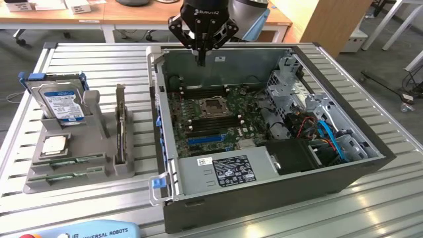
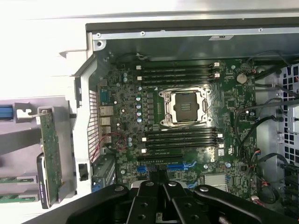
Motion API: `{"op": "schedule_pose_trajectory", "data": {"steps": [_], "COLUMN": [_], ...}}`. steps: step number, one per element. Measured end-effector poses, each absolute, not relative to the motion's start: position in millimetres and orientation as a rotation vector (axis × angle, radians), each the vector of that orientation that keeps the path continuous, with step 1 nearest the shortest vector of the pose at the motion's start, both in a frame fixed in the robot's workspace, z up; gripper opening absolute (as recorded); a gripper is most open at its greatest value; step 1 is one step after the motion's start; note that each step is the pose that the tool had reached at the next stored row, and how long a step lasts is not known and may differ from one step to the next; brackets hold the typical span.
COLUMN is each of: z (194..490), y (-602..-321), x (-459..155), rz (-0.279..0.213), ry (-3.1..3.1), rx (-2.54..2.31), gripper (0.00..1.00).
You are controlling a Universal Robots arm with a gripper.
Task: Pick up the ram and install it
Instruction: 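Reach for the ram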
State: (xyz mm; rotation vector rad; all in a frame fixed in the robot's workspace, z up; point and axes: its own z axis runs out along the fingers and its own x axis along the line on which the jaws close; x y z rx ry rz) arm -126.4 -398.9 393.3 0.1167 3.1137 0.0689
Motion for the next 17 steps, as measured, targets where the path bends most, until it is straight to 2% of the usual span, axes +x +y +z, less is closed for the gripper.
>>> {"op": "schedule_pose_trajectory", "data": {"steps": [17], "z": [393.1], "y": [-398.7], "x": [-150.6], "rz": [0.068], "ry": [3.114], "rx": [0.117], "gripper": [0.1]}}
